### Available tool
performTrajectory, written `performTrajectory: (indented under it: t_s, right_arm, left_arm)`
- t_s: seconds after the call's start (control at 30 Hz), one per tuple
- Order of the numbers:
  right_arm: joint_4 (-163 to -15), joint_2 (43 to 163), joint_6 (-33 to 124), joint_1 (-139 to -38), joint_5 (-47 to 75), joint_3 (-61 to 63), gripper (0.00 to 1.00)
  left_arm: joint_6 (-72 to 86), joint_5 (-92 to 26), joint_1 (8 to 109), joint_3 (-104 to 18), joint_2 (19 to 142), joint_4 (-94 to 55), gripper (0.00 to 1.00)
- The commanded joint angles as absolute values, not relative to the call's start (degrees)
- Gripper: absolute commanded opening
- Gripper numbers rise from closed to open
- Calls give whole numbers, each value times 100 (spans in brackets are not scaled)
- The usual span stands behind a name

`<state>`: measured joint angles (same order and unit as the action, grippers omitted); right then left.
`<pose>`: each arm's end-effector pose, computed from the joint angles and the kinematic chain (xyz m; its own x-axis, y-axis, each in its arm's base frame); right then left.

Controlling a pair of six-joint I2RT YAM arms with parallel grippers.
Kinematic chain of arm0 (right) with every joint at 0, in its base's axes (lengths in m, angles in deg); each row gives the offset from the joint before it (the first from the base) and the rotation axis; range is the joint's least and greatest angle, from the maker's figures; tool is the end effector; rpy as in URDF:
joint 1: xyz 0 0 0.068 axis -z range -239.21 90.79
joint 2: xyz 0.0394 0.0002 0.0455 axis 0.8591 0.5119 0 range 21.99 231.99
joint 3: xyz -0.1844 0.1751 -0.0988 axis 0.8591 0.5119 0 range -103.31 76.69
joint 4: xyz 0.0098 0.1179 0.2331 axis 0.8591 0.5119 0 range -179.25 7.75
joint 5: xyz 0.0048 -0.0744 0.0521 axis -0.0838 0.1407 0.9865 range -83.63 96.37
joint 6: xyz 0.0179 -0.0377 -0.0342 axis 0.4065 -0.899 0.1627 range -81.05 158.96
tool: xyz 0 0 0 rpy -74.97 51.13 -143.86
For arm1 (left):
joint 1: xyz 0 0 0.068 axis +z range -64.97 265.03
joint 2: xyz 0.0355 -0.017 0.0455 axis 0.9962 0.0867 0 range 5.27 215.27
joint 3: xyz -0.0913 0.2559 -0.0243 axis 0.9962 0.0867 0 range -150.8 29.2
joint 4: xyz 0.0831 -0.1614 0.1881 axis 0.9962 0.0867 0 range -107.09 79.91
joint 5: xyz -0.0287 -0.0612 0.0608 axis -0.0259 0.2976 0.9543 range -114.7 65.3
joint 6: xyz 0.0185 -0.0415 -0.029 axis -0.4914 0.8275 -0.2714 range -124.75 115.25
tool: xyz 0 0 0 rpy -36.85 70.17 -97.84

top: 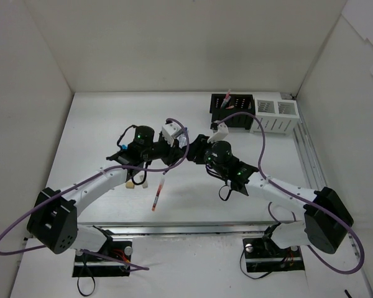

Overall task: Sort the stationery into containers
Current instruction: Place the pen in the storage box.

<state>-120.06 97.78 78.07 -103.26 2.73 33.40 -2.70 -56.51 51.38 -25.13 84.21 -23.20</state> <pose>0.2198 0.2094 0.2852 -0.4255 0.4644 -0.7767 -0.4895 0.6038 0.6292 0.2525 -0.1906 0.2921 -0.2957 0.1602 -0.9418 0.8770 0.4365 -0.2011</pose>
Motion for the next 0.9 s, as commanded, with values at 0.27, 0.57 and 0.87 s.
performTrajectory:
  t_s: [0.27, 0.57, 0.87]
  right_arm:
    - [-12353, 9942, 7965, -10562, -417, 2861, 29]
    - [-12230, 9951, 7798, -10615, -567, 2747, 0]
    - [-12098, 9670, 7025, -10623, -1454, 2510, 0]
  left_arm:
    - [184, -5415, 5057, -2828, 8174, -3291, 0]
    - [167, -5370, 5057, -2810, 8121, -3379, 0]
    - [79, -5397, 5057, -2802, 8033, -3291, 66]
